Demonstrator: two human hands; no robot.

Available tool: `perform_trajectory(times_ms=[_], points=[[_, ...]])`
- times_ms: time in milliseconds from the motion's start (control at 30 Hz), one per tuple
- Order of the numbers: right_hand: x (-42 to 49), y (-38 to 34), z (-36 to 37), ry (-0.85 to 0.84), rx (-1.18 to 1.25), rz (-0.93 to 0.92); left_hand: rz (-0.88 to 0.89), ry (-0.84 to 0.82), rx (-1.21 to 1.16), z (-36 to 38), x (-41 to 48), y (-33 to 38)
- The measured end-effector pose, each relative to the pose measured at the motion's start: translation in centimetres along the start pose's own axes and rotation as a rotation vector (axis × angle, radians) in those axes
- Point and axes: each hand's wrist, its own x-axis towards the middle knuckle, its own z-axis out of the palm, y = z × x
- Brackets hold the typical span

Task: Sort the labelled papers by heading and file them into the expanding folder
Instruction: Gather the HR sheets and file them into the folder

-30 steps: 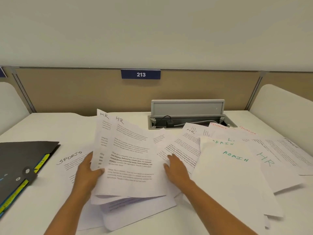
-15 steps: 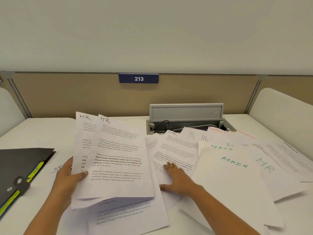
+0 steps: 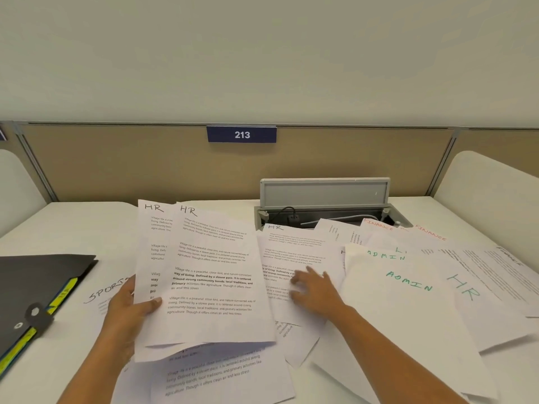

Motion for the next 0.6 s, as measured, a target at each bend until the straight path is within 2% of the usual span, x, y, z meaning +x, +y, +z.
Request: perform_trajectory(times_ms=[33,100,267,333,433,600], points=[[0.1,0.1,0.3,0.065,-0.057,0.063,-0.001,-0.001,-0.006,0.0,0.0,-0.1],[0.1,0.0,1.0,0.042,-0.119,0.139,-0.004,0.003,-0.015,-0.1,0.1,-0.2],[1.0,-0.7,0.7,-0.073,-0.037,0.063,0.005,0.0,-0.027,0.3,0.2,-0.4],[1.3,-0.5,0.7,0.043,0.034,0.077,0.002,-0.005,-0.032,0.7,0.1,-0.5],[1.2,-0.2,0.5,0.326,0.108,0.284,-0.004,-0.016,-0.04,1.1,0.2,-0.9],[1.5,-0.6,-0.8,0.321,0.007,0.442,0.006,-0.039,-0.034,1.7,0.5,-1.2]])
